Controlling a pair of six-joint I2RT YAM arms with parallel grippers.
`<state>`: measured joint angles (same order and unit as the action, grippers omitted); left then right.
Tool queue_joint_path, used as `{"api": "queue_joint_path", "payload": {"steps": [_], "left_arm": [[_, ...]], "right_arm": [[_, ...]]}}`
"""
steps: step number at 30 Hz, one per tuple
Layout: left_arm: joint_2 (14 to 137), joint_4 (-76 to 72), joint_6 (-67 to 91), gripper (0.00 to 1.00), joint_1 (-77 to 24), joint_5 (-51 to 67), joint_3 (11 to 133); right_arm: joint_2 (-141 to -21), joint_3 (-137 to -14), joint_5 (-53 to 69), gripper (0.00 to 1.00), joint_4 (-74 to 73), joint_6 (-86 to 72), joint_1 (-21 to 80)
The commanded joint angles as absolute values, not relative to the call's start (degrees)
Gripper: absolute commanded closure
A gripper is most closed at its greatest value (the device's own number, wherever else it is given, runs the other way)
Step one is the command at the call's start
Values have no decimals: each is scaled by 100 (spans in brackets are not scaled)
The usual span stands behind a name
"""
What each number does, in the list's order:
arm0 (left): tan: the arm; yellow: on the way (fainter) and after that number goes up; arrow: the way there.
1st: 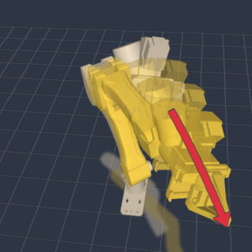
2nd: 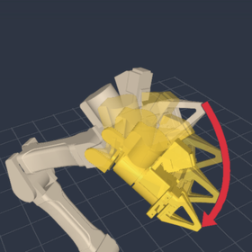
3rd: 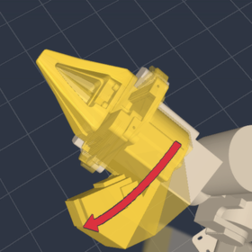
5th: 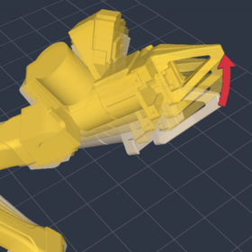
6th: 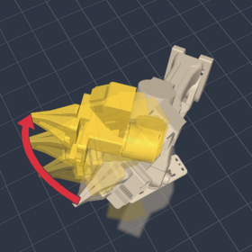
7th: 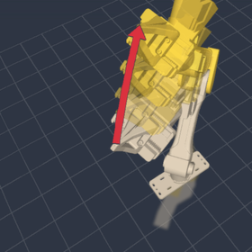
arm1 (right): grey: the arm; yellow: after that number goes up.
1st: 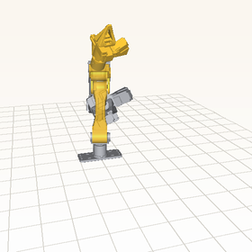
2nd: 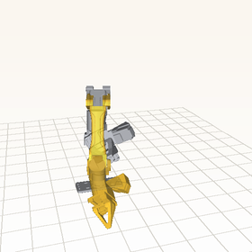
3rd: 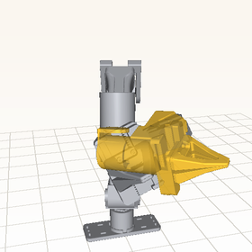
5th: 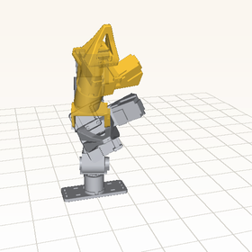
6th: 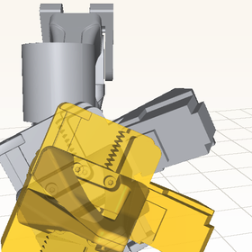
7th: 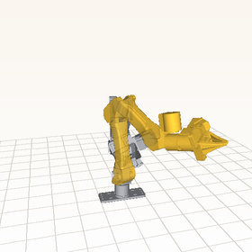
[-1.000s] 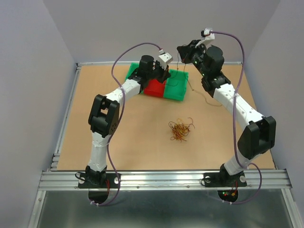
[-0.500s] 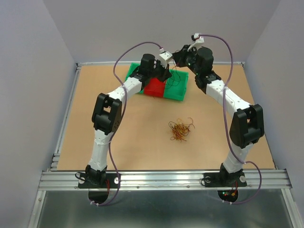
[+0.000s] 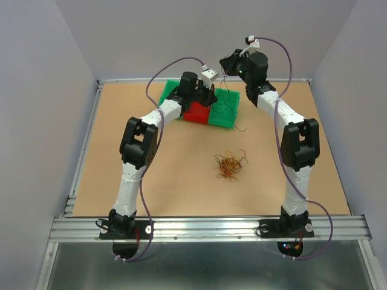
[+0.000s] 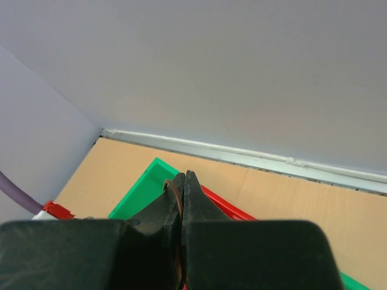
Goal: Untangle the cables
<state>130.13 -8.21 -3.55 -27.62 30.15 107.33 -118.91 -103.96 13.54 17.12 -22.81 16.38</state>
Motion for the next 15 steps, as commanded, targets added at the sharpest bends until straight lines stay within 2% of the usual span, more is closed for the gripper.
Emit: {"api": "queue_joint_path", "payload": {"steps": [1, 4, 7, 8, 10, 11, 12, 15], "left_arm": [[13139, -1081, -211, 100, -2733, 3067, 11030], [13279, -1081, -202, 100, -2733, 3050, 11021], [13429, -1064, -167, 93, -2742, 2936, 11056], [13499, -1029, -184, 90, -2742, 2918, 11083], [13509, -1028, -254, 77, -2742, 2848, 11066], [13474, -994, -324, 63, -2742, 2882, 11022], [13430, -993, -360, 59, -2742, 2857, 10987], [13211, -976, -404, 58, -2707, 2812, 10820]], "right_arm": [[-12014, -10959, 1459, 99, 2030, -2452, 1573], [-12059, -11056, 1450, 99, 2100, -2522, 1573], [-11910, -10934, 1354, 100, 2162, -2636, 1573], [-11813, -10786, 1301, 99, 2275, -2672, 1573], [-11804, -10723, 1169, 100, 2346, -2681, 1573], [-11873, -10775, 1134, 99, 2347, -2681, 1573], [-11918, -10836, 1151, 100, 2347, -2681, 1565], [-12119, -11021, 1195, 99, 2338, -2733, 1538]]}}
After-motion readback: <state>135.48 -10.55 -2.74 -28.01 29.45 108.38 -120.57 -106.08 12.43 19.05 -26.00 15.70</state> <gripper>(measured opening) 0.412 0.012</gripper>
